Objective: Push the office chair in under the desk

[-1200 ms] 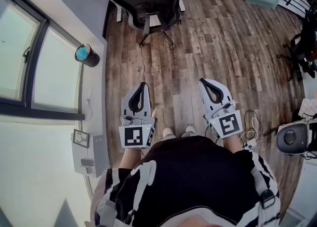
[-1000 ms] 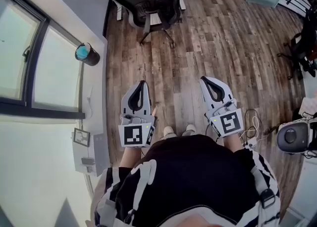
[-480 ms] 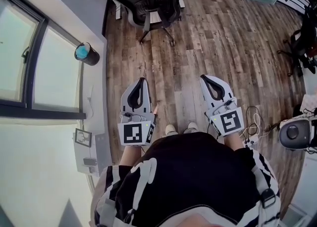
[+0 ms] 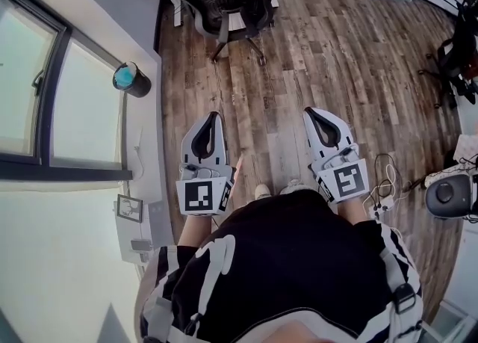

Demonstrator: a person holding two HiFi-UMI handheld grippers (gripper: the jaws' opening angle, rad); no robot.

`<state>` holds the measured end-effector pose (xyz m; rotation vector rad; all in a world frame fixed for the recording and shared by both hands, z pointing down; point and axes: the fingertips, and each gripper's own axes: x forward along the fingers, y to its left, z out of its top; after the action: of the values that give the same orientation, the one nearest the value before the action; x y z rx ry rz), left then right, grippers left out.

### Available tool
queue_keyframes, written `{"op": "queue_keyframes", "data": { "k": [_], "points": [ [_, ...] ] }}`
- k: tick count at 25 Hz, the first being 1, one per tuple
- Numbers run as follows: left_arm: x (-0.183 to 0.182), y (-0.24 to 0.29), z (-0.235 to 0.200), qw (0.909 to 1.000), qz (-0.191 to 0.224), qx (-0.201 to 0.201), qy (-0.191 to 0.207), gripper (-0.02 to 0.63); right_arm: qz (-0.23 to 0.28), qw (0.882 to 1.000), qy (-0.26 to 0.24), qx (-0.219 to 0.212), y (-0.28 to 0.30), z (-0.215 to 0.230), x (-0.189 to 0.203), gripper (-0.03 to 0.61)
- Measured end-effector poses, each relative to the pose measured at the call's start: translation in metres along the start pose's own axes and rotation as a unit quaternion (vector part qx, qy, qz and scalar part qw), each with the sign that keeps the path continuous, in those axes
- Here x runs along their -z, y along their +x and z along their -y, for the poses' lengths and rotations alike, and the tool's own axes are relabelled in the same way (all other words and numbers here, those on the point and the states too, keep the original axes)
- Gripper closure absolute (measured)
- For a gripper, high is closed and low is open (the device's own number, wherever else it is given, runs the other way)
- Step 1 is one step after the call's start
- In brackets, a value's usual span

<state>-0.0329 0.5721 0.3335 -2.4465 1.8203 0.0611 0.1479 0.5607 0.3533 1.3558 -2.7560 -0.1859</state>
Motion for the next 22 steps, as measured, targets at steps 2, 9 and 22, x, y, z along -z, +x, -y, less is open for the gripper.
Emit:
{"op": "queue_keyframes", "data": {
  "k": [2, 9, 22],
  "points": [
    [0.001, -0.003, -0.004, 1.0, -0.002, 0.003, 0.001, 0.604, 0.003, 1.0, 0.007, 0.006, -0.001, -0.003, 0.0, 0.569],
    [0.007, -0.004, -0.012, 0.9999, -0.007, 0.012, -0.001, 0.604, 0.003, 1.0, 0.009, 0.021, 0.0, -0.008, 0.002, 0.569],
    [0.016, 0.03, -0.034, 0.9998, -0.012, -0.008, -0.013, 0.604, 0.01, 1.0, 0.017, 0.004, 0.039, 0.006, 0.008, 0.569]
  ]
}}
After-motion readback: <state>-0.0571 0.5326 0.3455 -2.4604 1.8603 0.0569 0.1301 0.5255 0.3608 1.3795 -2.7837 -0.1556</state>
